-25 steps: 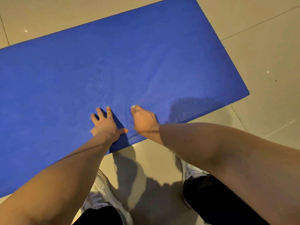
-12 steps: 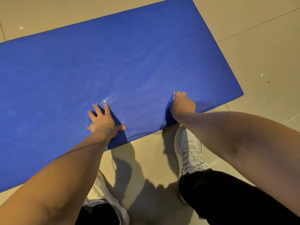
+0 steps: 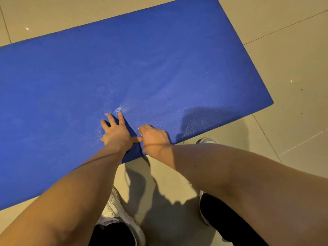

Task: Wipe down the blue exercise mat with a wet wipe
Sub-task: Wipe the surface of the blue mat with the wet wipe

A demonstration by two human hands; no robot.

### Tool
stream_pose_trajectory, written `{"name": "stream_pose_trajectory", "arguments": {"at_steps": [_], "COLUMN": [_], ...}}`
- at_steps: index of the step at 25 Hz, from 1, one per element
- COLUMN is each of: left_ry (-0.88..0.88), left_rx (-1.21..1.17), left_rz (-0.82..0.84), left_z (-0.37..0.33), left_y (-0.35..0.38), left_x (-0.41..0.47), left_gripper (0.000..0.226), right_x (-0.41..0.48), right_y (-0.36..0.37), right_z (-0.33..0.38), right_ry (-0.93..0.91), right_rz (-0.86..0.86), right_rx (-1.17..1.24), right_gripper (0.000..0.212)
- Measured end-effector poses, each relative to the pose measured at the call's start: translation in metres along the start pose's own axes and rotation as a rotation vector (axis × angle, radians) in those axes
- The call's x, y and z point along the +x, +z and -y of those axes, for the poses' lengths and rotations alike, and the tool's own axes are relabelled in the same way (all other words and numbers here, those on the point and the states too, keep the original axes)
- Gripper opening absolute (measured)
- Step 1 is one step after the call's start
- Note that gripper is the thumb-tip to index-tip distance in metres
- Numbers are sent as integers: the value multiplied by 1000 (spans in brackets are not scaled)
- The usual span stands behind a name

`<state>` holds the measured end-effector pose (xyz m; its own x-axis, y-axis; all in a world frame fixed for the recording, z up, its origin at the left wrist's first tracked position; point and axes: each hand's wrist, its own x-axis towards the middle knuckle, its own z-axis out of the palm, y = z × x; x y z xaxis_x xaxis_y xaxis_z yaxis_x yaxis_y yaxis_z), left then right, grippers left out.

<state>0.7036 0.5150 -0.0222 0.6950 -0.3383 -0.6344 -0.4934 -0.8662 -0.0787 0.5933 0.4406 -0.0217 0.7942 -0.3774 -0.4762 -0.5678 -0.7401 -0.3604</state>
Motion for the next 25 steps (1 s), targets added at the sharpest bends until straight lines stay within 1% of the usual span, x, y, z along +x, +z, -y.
{"name": "stream_pose_trajectory", "arguments": {"at_steps": [2,3,6,8,9,13,15,17,19,21,25], "left_ry": [4,5,1,4,8,3,3,10,5,4,13], "left_rx": [2,5,18,17,9,9,4,3,9,14,14], "left_rz": [7,8,16,20,21,14,14,15,12,12,-3], "left_z": [-1,-1,0,-1,-1,-1,0,0,0,1,2], "left_y": [-1,-2,-3,-4,-4,-2,0,0,0,0,0], "left_x": [-1,-1,-2,-2,-2,0,1,2,2,2,0], "left_gripper": [132,133,133,133,134,134,135,135,136,135,134], "right_x": [6,12,29,36,37,47,50,50,53,62,77], "right_y": [-5,-11,-40,-48,-47,-21,-14,-11,-12,-18,-47], "right_z": [-20,-35,-81,-94,-89,-41,-22,-10,-11,-26,-74], "right_ry": [-34,-6,238,334,330,183,77,-56,-133,-113,167], "right_rz": [-50,-83,-214,-249,-250,-257,-206,-140,-121,-139,-227], "right_rx": [-29,-32,54,91,112,245,275,250,181,142,156], "right_gripper": [39,36,24,21,22,27,32,29,24,20,24]}}
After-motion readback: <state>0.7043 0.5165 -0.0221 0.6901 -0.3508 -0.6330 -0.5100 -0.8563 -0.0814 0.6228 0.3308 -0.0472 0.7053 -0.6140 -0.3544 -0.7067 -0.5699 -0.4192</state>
